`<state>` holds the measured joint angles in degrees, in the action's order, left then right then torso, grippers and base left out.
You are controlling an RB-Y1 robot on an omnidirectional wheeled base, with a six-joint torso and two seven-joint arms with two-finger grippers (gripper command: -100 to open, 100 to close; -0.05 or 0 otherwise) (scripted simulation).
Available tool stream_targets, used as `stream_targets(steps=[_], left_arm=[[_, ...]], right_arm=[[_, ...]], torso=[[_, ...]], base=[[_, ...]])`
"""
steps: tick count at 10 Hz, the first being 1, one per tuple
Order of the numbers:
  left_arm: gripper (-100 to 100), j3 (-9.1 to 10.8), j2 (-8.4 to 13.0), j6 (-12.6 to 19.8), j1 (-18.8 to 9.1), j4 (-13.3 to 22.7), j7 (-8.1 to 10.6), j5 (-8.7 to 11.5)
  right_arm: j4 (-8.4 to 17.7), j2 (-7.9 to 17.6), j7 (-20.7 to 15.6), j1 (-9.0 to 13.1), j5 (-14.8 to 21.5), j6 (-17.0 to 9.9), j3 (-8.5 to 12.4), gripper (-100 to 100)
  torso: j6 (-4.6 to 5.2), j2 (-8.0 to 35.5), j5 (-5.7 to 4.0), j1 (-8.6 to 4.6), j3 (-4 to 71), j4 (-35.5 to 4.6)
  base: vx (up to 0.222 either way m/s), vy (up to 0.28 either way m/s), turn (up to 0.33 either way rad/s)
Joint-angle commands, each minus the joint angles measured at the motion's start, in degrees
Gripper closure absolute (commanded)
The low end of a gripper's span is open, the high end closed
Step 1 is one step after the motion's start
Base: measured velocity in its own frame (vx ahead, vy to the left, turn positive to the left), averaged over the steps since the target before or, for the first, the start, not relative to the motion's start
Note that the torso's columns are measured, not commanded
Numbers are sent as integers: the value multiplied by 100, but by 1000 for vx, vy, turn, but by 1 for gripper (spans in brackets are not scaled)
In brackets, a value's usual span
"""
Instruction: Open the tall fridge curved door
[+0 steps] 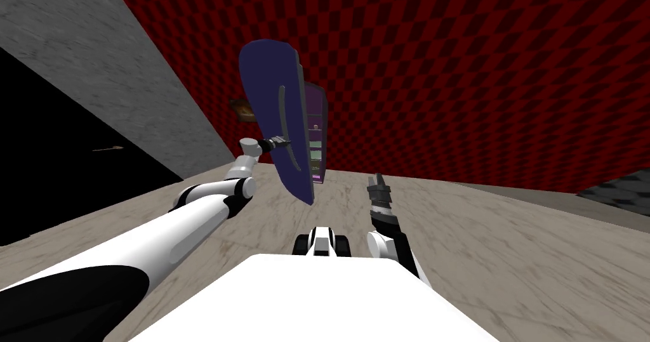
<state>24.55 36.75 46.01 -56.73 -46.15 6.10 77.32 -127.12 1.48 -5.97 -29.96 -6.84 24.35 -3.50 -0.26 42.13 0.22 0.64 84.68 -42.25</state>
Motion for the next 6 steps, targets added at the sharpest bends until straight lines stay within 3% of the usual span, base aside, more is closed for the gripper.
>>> stream_targets(steps=[1, 4, 5, 6], left_arm=[[100, 208, 251, 328, 102, 125, -230, 211], [100, 568, 693, 965, 215, 433, -646, 622], [100, 568, 693, 972, 215, 433, -646, 622], [100, 689, 841, 1186, 252, 535, -784, 759]], right_arm=[[0, 0, 0, 0, 0, 0, 0, 0], [0, 1, 0, 1, 0, 0, 1, 0], [0, 1, 0, 0, 0, 0, 1, 0], [0, 0, 0, -2, 0, 0, 1, 0]], torso=[[-7, -2, 0, 3, 3, 0], [-6, -26, 4, 23, 22, -1], [-2, -1, 2, -3, 1, 4], [3, -29, -15, -46, 15, 2]], base=[[-203, 266, -97], [-279, 307, -266], [-232, 227, -91], [-171, 223, -174]])
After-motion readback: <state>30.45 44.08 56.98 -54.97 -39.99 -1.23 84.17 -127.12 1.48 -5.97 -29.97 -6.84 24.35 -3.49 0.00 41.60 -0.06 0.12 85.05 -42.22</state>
